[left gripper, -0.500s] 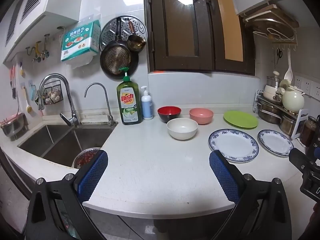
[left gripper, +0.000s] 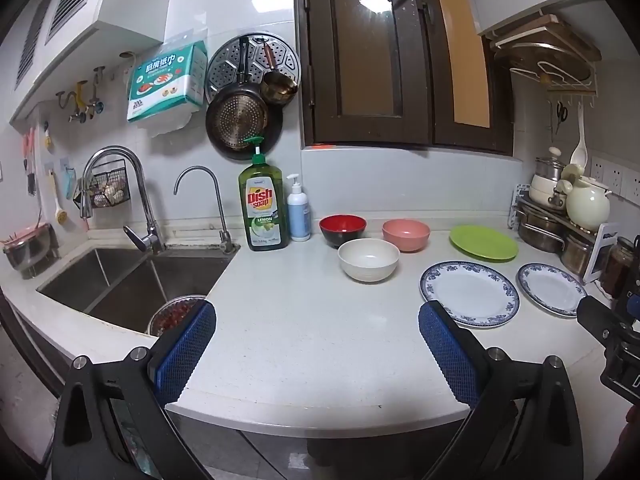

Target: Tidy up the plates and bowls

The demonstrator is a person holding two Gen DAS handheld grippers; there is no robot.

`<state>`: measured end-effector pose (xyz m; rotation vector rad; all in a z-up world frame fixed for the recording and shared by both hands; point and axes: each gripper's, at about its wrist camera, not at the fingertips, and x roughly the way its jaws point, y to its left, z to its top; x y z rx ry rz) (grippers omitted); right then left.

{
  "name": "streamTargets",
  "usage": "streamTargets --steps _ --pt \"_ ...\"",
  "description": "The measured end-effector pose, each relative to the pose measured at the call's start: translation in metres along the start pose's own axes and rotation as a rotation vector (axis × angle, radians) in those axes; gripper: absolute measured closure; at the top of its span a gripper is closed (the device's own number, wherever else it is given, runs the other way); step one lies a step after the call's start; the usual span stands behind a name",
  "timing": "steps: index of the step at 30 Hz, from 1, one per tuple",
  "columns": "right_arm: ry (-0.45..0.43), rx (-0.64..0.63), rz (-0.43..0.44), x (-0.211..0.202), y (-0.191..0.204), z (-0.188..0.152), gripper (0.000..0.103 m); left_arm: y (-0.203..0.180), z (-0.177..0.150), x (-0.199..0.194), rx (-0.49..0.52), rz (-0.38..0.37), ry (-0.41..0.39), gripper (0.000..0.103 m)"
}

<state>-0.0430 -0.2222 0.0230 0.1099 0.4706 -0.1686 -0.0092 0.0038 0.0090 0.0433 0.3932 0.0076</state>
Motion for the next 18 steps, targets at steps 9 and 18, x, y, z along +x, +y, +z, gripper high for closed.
streamTargets --steps 9,18 --pt "-0.007 0.003 -0.007 -0.0012 -0.0019 0.0002 0.001 -0.0016 -0.0007 0.0028 0.006 -0.008 0.015 0.000" --pt "-0.011 0.008 -0.008 -0.0021 -0.0054 0.0015 0.001 -0.0041 -0.0003 0.0026 0.011 -0.004 0.010 0.000"
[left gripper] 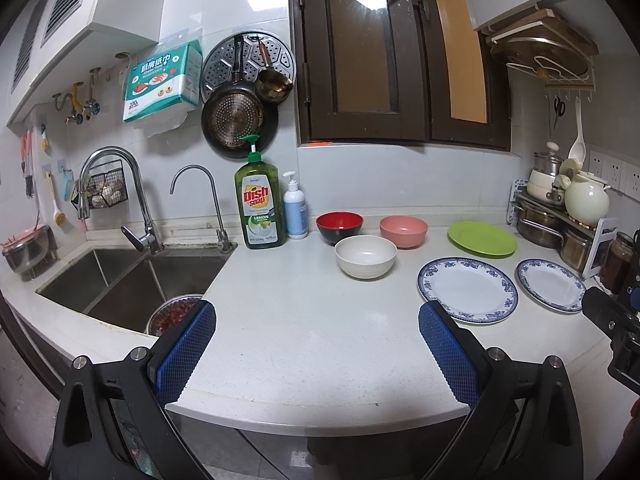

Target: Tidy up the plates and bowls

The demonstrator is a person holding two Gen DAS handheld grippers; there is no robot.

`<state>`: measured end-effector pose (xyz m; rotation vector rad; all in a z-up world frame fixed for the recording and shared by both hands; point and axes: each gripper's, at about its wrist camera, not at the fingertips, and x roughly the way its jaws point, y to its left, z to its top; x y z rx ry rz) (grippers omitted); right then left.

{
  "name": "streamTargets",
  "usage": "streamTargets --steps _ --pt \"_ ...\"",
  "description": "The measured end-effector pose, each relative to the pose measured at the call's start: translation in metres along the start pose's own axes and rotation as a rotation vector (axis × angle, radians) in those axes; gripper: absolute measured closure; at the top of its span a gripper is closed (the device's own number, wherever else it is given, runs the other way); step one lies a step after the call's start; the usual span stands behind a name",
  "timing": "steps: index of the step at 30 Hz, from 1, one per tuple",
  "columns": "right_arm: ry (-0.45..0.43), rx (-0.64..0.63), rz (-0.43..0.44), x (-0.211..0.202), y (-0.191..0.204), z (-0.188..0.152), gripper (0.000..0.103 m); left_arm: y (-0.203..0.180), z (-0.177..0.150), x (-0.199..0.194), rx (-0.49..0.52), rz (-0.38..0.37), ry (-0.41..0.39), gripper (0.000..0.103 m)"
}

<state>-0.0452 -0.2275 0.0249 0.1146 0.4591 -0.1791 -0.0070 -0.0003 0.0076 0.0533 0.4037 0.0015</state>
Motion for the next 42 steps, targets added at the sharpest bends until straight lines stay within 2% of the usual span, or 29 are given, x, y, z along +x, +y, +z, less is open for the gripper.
streamTargets --steps 42 --pt "-0.013 0.011 0.015 0.001 -0.005 0.003 0.001 -0.007 0.010 -0.005 -0.008 -0.003 -0.038 0.000"
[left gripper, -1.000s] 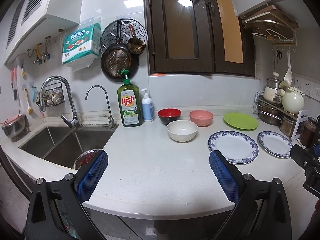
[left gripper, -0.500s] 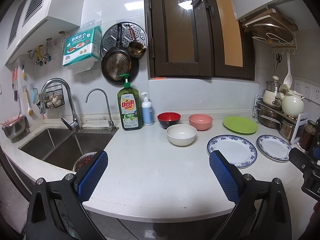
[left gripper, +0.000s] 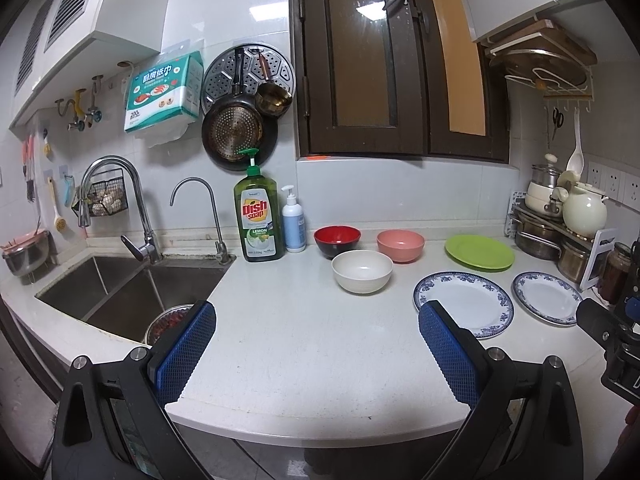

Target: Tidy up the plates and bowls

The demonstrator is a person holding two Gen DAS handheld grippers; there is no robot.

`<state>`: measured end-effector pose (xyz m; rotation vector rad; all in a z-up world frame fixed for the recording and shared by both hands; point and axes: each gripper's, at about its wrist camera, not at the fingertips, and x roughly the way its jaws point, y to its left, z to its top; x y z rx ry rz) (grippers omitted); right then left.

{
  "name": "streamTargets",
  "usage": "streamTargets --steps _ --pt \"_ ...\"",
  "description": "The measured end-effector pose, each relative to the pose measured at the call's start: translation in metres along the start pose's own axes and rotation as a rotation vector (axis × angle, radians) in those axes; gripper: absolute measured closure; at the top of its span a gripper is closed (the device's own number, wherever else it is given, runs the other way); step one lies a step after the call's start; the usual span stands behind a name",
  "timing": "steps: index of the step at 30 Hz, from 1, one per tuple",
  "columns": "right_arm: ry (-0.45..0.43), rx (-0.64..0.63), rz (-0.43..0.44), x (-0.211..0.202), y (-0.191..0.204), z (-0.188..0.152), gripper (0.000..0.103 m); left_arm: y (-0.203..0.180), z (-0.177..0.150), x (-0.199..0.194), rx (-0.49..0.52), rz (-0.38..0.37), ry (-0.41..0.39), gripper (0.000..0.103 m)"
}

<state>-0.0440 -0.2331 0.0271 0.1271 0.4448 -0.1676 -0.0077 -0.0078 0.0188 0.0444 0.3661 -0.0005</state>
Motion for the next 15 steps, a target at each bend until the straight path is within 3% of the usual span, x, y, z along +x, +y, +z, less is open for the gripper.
streamTargets --steps 15 --pt "0.032 0.015 -0.015 0.020 0.006 0.000 0.001 0.003 0.001 0.028 0.010 -0.023 0.045 0.000"
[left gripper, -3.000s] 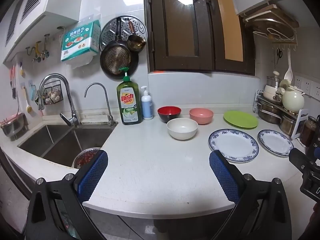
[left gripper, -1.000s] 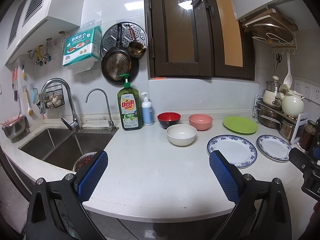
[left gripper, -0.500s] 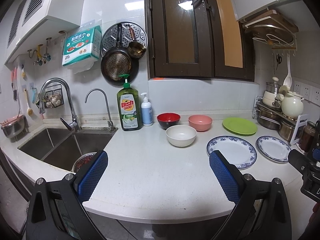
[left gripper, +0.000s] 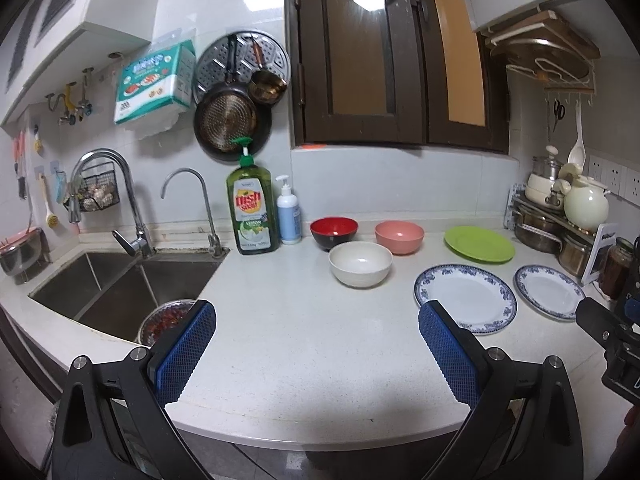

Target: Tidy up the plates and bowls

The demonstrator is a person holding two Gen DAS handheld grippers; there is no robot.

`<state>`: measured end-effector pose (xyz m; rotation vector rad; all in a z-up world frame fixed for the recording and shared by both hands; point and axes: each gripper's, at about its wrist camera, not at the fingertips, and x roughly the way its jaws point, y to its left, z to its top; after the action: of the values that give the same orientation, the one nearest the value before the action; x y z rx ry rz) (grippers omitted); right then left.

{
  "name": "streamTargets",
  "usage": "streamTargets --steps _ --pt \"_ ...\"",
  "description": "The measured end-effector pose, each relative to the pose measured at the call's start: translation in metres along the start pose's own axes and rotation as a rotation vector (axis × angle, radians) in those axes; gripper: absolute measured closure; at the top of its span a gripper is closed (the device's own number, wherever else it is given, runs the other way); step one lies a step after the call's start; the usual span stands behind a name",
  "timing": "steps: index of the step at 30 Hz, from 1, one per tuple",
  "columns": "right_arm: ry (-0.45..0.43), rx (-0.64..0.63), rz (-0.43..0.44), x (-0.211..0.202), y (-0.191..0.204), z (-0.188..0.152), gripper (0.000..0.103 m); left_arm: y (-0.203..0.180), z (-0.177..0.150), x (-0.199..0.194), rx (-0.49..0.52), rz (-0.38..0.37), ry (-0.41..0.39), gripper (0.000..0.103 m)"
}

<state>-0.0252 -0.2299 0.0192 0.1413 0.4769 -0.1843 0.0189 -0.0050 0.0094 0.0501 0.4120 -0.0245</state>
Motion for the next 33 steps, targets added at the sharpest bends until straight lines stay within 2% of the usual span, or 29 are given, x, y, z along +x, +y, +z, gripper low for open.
streamTargets --steps 5,10,16,23,30,33 --pt "0.035 0.030 -0.026 0.021 -0.001 0.000 0.001 -0.003 0.001 0.025 0.026 -0.021 0.030 0.000" --pt "0.061 0.081 -0.048 0.046 -0.004 0.005 0.001 -0.008 0.006 0.054 0.059 -0.073 0.041 0.000" --pt "0.077 0.151 -0.084 0.083 -0.005 0.018 0.001 -0.021 0.024 0.101 0.115 -0.156 0.048 0.000" --pt "0.085 0.204 -0.176 0.127 -0.008 0.029 0.001 -0.036 0.043 0.155 0.182 -0.260 0.040 0.000" --pt "0.111 0.210 -0.273 0.159 -0.017 0.034 0.002 -0.056 0.045 0.200 0.197 -0.334 0.100 0.003" --pt "0.135 0.201 -0.282 0.173 -0.027 0.035 0.003 -0.071 0.042 0.216 0.205 -0.352 0.136 0.004"
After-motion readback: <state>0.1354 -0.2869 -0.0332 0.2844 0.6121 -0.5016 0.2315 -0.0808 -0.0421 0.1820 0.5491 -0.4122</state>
